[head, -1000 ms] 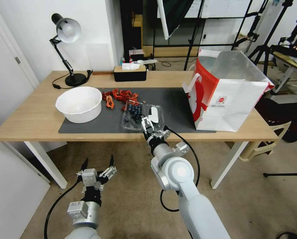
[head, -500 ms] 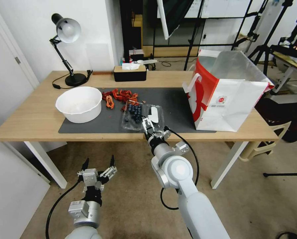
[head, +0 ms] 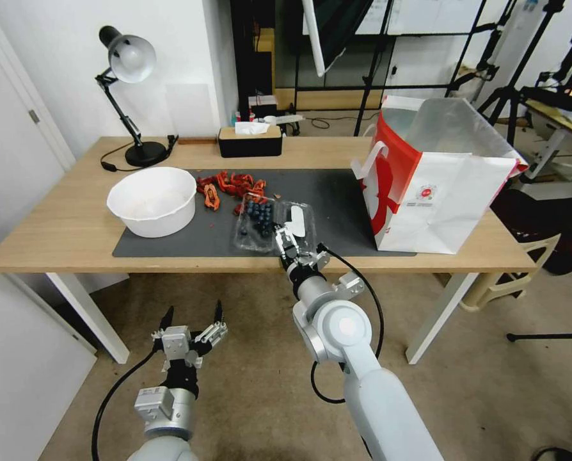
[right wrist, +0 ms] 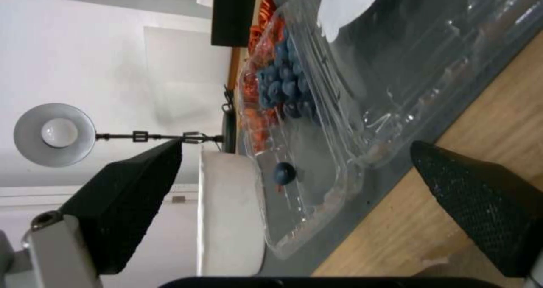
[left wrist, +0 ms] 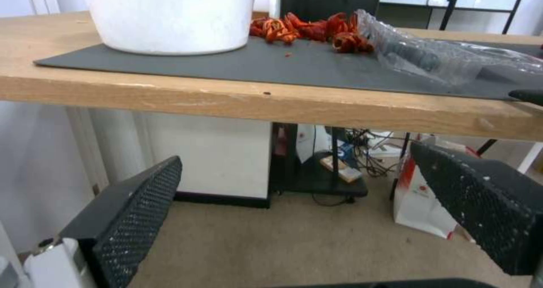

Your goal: Close the takeout container lid, then place the container into the takeout bag.

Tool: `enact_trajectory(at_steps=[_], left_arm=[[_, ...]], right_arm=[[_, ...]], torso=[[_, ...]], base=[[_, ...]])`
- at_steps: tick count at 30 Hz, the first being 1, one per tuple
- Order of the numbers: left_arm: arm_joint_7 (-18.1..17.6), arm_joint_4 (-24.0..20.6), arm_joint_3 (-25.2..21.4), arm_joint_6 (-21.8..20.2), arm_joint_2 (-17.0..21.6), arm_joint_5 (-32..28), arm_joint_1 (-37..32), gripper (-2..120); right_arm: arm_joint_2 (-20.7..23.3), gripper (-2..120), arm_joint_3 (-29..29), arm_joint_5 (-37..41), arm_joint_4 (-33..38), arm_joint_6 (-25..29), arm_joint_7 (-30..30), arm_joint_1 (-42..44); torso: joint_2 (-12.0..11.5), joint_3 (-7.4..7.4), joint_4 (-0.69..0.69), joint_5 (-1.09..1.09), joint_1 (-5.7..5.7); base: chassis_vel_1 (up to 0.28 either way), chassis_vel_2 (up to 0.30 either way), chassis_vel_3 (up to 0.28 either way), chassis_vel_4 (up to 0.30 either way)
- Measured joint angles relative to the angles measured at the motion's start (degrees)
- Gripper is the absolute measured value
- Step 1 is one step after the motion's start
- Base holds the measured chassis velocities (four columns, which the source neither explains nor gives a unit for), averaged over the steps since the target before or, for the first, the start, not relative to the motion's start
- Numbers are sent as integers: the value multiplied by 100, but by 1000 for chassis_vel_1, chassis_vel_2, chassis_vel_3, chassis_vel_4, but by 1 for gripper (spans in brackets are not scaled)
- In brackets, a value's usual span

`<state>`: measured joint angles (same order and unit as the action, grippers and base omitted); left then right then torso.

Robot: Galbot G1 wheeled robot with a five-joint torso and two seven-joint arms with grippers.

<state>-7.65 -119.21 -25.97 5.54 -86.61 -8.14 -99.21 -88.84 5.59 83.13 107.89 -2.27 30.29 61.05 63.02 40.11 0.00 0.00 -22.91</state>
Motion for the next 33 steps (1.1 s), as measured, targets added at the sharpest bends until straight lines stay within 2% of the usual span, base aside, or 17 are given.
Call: enact_trajectory(at_steps=[15, 18, 21, 22, 25, 26, 28, 32, 33], left_arm=[[1, 9, -1, 4, 3, -2, -2, 100], [1, 9, -7, 9, 3, -5, -12, 100], [1, 9, -10, 24, 2, -5, -25, 100], [1, 9, -10, 24, 2, -5, -25, 100], [0, 3, -12, 35, 2, -5, -37, 100], [0, 3, -12, 35, 2, -5, -37, 100], [-2, 2, -11, 55, 2, -5, -46, 100], [-10, 5, -12, 81, -1, -5, -56, 100], [-14, 9, -12, 99, -8, -5, -68, 100]], right_arm=[[-77, 100, 87, -245, -197, 39, -75, -264], [-73, 100, 58, -634, -150, 63, -86, -306], [-38, 100, -20, -1466, -82, 63, -122, -369], [-38, 100, -20, -1466, -82, 63, -122, -369], [52, 100, -135, -2609, -155, 24, -306, -474], [52, 100, -135, -2609, -155, 24, -306, -474], [146, 100, -197, -3365, -347, 44, -675, -556], [234, 100, -244, -3738, -495, 63, -1140, -621], [291, 100, -264, -3811, -561, 32, -1481, -653]], torso=[[0, 0, 0, 0, 0], [0, 0, 0, 0, 0], [0, 0, 0, 0, 0], [0, 0, 0, 0, 0], [0, 0, 0, 0, 1], [0, 0, 0, 0, 1], [0, 0, 0, 0, 0], [0, 0, 0, 0, 0], [0, 0, 0, 0, 0]], base=[[0, 0, 0, 0], [0, 0, 0, 0], [0, 0, 0, 0], [0, 0, 0, 0], [0, 0, 0, 0], [0, 0, 0, 0], [0, 0, 0, 0], [0, 0, 0, 0], [0, 0, 0, 0]])
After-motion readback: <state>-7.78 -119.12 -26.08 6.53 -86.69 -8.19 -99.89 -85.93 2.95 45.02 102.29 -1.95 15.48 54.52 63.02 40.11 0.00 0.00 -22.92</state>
